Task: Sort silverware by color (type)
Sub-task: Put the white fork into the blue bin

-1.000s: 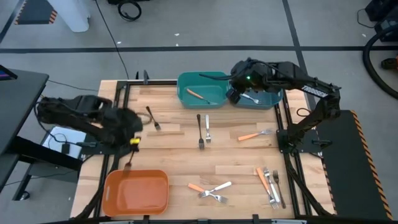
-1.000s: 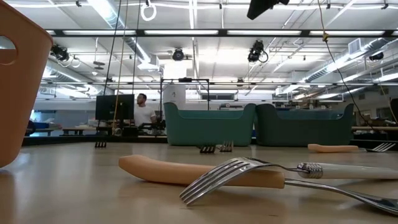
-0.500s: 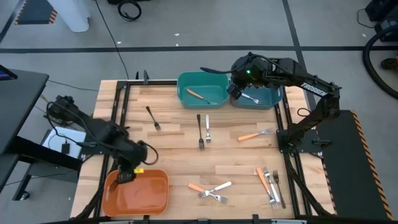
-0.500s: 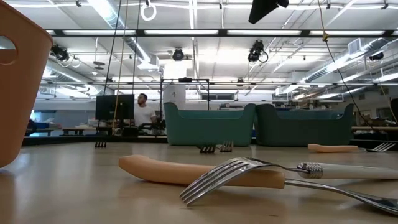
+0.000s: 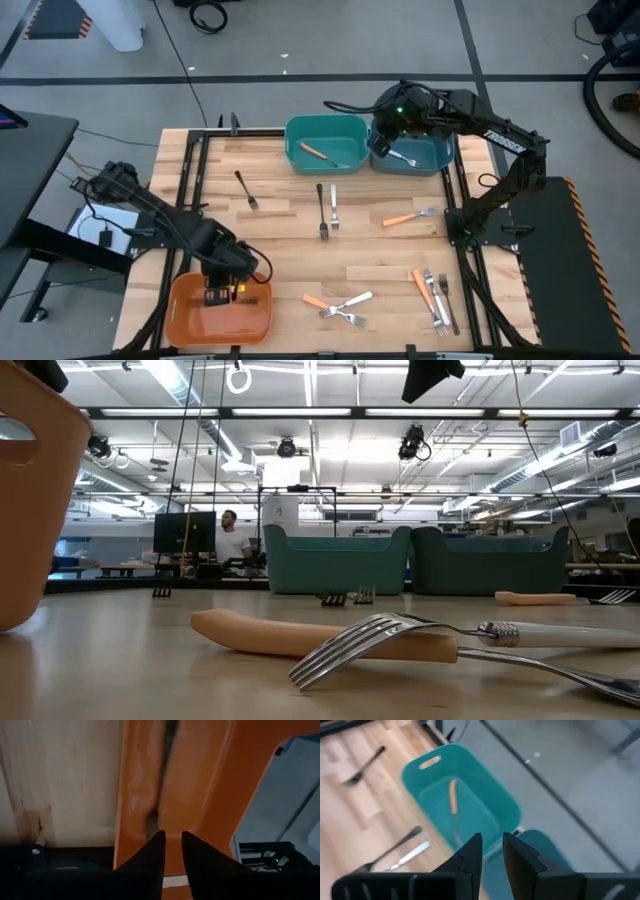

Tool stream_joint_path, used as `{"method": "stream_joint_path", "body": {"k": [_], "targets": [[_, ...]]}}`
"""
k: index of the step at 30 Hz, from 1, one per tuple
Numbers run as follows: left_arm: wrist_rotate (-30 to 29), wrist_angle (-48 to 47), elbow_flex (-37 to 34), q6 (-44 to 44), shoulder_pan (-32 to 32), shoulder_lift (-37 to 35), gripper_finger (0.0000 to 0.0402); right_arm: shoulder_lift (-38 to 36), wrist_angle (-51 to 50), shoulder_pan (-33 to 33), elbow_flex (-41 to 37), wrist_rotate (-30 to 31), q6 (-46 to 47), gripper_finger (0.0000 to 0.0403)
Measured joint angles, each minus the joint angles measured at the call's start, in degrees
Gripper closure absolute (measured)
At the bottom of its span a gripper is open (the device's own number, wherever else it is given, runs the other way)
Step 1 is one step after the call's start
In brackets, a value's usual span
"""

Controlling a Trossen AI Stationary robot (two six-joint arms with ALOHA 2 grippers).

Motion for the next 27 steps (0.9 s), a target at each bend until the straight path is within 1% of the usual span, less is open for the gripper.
{"method": "stream_joint_path", "body": {"k": [4, 8, 10, 12, 16, 19, 22, 24, 27], "targets": [[0.04, 0.00, 0.00, 0.69, 0.02, 0.18, 0.0322, 0.00, -2.65, 0.68, 0.00, -3.62, 6.42, 0.0318], [0.06, -0.97, 0.01, 1.69, 0.00, -0.31, 0.0322, 0.00, -6.81, 1.81, 0.00, -9.90, 13.55, 0.0318], [-0.07, -2.06, 0.17, 3.51, 0.00, -0.51, 0.0322, 0.00, -9.28, 3.02, 0.00, -12.70, 16.75, 0.0318], [-0.33, -3.09, 0.68, 5.80, 0.09, -0.76, 0.0322, 0.04, -11.03, 4.96, -0.11, -13.95, 19.85, 0.0318], [-2.08, -5.45, 1.97, 11.29, 0.86, -1.77, 0.0322, 0.04, -10.81, 10.89, -2.43, -14.32, 23.96, 0.0318], [-3.45, -7.55, 2.78, 14.23, 2.08, -2.79, 0.0322, 0.04, -8.69, 15.60, -5.97, -14.52, 24.51, 0.0318], [-5.07, -9.39, 3.62, 16.14, 3.69, -4.07, 0.0322, 0.09, -3.99, 19.77, -10.25, -14.50, 23.27, 0.0318], [-6.24, -10.15, 3.98, 17.09, 4.77, -4.81, 0.0322, 0.09, 1.23, 22.19, -13.26, -14.62, 23.09, 0.0315], [-8.29, -10.37, 4.56, 17.28, 6.26, -5.74, 0.0322, 0.09, 10.98, 24.74, -17.97, -18.05, 24.05, 0.0305]]}}
